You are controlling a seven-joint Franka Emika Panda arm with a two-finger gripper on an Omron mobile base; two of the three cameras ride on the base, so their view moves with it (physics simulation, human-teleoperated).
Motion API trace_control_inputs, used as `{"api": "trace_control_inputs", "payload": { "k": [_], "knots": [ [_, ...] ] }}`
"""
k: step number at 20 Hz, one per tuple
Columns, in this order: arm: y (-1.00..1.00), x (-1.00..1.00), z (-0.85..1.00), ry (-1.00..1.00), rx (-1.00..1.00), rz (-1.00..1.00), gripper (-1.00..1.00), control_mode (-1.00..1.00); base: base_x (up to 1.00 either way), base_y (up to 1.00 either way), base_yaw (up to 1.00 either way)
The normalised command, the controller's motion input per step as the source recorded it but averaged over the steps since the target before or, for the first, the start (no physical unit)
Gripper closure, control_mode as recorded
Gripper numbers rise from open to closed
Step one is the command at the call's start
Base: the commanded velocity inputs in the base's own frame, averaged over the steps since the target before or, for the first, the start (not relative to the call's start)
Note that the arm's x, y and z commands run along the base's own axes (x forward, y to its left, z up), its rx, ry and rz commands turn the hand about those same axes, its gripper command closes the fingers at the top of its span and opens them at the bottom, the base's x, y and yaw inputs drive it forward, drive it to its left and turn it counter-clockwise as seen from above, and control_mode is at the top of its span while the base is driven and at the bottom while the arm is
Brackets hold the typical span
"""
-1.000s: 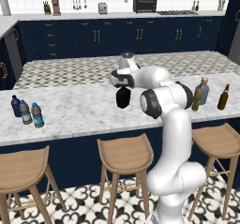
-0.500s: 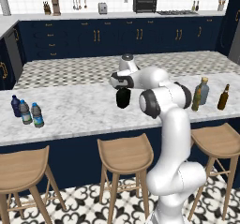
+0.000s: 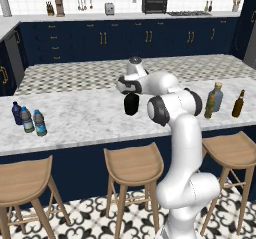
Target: Move the plastic bottles in the middle to the plastics group, and the glass bottles in the middle to the glass group.
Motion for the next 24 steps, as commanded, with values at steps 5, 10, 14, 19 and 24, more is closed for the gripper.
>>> {"api": "trace_control_inputs", "payload": {
  "k": [5, 10, 14, 19, 24],
  "knots": [
    [-0.02, 0.04, -0.11, 0.0, 0.0, 0.0, -1.0, -1.0, 0.0, 0.0, 0.0],
    [-0.07, 0.01, -0.21, 0.0, 0.0, 0.0, -1.0, -1.0, 0.0, 0.0, 0.0],
    [-0.02, 0.0, -0.02, 0.0, 0.0, 0.0, -1.0, -1.0, 0.0, 0.0, 0.0],
    [0.0, 0.0, 0.0, 0.0, 0.0, 0.0, 1.0, -1.0, 0.0, 0.0, 0.0],
    [0.0, 0.0, 0.0, 0.0, 0.0, 0.0, 1.0, -1.0, 0.0, 0.0, 0.0]
  ]
}}
